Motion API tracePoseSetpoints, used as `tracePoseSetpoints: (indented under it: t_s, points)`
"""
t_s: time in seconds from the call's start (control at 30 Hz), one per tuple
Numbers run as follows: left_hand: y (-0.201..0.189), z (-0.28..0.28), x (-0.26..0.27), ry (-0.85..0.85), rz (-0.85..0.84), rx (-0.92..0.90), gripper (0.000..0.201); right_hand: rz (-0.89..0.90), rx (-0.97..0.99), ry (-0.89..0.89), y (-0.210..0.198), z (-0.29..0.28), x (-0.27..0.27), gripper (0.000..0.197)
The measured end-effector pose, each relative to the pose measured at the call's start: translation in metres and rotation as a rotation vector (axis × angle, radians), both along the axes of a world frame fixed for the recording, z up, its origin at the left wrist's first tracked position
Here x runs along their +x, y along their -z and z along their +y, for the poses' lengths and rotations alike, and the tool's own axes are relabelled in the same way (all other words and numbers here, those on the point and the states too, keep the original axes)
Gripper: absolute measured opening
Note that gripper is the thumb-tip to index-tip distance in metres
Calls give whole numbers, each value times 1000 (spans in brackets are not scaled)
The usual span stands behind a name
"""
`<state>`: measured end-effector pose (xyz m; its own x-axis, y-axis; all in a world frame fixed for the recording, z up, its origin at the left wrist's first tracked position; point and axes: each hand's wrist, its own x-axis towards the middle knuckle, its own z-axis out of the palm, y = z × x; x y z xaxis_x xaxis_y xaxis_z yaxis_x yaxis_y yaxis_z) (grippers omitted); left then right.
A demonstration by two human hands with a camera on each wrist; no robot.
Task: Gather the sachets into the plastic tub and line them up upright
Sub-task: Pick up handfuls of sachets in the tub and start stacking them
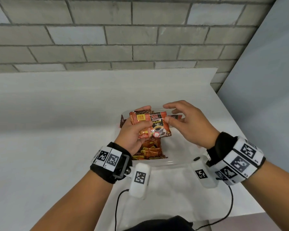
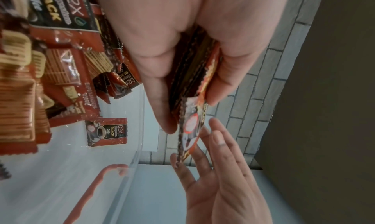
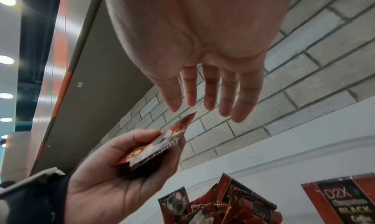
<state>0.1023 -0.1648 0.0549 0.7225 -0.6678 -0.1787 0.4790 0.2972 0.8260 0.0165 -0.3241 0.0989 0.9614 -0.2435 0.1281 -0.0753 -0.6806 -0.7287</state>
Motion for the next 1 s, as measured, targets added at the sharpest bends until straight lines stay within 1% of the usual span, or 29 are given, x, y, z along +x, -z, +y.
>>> tracePoseSetpoints:
  t_s: [0.17, 0.3, 0.4, 0.47, 0.53, 0.67, 0.77, 0.9, 1.0]
  points:
    - [-4, -4, 1, 35, -76, 39, 46, 76, -72, -32, -8, -3, 10, 29]
    - [-6, -5, 5, 40, -111, 53, 46, 174, -99, -80, -15, -7, 18, 16]
    - [-5, 0, 5, -41, -110, 74, 41, 273, -137, -128, -16, -13, 20, 10]
    - [-1, 6, 8, -133, -65, 75, 38, 321, -226, -99, -14, -23, 23, 7]
    - [3, 15, 13, -187, -19, 59, 38, 377, -336, -27, -8, -36, 28, 7]
    - [7, 29, 18, -195, -7, 61, 33, 529, -525, 68, 12, -53, 44, 8]
    - [9, 34, 19, -191, 1, 60, 27, 598, -609, 70, 21, -53, 54, 7]
    - [11, 39, 20, -190, 14, 50, 27, 666, -717, 74, 29, -52, 65, 15]
    - [12, 43, 21, -189, 19, 50, 27, 702, -762, 74, 34, -55, 69, 17]
